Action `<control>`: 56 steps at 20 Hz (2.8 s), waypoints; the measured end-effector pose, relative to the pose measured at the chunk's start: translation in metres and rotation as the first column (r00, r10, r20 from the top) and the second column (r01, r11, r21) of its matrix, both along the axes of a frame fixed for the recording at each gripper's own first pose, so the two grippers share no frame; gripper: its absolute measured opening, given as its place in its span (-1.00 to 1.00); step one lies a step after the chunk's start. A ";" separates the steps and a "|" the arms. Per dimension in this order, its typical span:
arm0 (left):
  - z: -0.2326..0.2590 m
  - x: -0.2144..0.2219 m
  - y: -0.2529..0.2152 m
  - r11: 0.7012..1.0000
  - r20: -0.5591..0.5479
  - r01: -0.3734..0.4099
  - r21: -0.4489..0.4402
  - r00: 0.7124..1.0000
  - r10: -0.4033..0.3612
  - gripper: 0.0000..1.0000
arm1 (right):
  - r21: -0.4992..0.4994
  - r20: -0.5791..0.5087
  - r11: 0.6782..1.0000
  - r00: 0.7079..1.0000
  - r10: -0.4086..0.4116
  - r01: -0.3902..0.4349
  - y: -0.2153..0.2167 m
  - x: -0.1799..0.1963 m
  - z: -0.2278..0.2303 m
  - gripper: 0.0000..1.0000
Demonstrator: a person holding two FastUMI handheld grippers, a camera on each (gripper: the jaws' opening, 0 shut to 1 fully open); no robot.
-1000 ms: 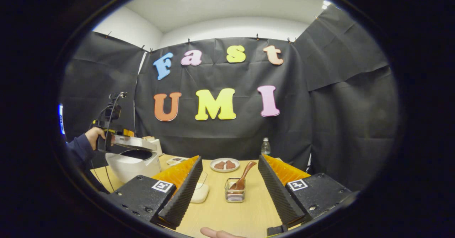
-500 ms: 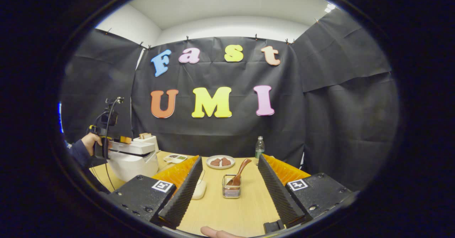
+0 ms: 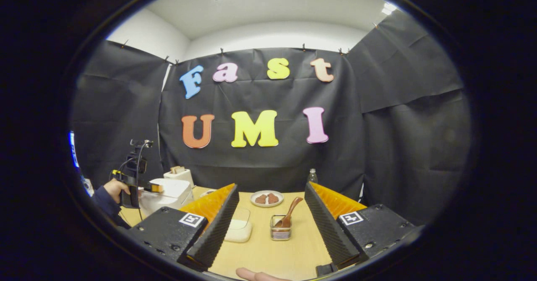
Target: Close the left gripper, press the button to open the rice cooker; take a wooden spoon from the chopstick holder with the right hand, scoop a spoonful of rice and pour it into the rice cooker, then put the wooden spoon back into the chopstick holder.
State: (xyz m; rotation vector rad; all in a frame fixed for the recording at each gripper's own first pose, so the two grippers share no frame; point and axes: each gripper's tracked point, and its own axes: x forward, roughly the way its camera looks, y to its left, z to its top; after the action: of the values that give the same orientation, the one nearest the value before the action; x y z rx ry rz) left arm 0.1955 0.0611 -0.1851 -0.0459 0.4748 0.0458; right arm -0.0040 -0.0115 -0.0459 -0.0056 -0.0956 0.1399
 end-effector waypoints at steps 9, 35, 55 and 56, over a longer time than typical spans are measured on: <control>-0.003 -0.014 0.002 1.000 0.047 0.003 0.004 0.999 -0.003 0.96 | 0.016 0.005 1.000 1.000 0.017 -0.017 0.021 -0.001 0.005 1.00; 0.152 -0.168 -0.050 0.998 0.412 0.068 -0.012 0.909 -0.057 0.90 | 0.040 -0.011 0.997 0.998 -0.061 0.062 0.007 -0.001 -0.007 1.00; 0.134 -0.254 -0.079 0.993 0.508 0.117 0.016 0.855 -0.109 0.88 | 0.007 -0.038 0.999 0.999 -0.035 0.035 0.010 -0.029 -0.031 1.00; 0.136 -0.253 -0.075 0.995 0.515 0.102 0.017 0.852 -0.097 0.89 | 0.002 -0.043 1.000 0.999 -0.024 0.024 0.013 -0.030 -0.032 1.00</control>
State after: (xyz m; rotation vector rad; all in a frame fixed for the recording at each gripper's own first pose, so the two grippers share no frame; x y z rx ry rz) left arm -0.0570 -0.0143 -0.0494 -0.0419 -0.0640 -0.0716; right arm -0.0337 0.0017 -0.0781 -0.0014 -0.0524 0.1163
